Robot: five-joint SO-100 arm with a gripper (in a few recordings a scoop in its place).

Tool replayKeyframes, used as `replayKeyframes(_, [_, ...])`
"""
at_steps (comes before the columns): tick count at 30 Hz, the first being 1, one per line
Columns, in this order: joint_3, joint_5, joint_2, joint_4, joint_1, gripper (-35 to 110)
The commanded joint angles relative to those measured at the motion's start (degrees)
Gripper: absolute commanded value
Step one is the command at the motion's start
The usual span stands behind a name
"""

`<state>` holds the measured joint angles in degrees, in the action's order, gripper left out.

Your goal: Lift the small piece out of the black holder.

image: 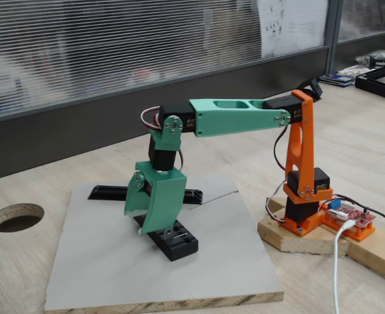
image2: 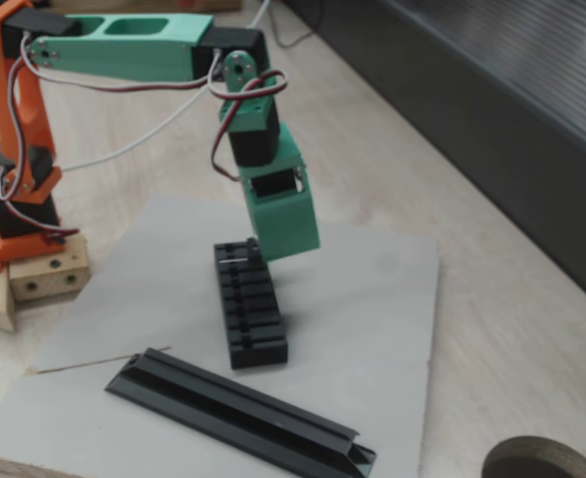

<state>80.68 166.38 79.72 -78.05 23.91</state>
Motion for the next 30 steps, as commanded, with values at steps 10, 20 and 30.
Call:
replayKeyframes(10, [-0.44, 1.41, 0.35, -0.18, 1.49, 43])
replayKeyframes(20, [-0.97, 1.05, -3.52, -0.26, 1.49, 43])
replayKeyframes(30, [-0.44, 1.41, -3.52, -1.23, 1.32, 43])
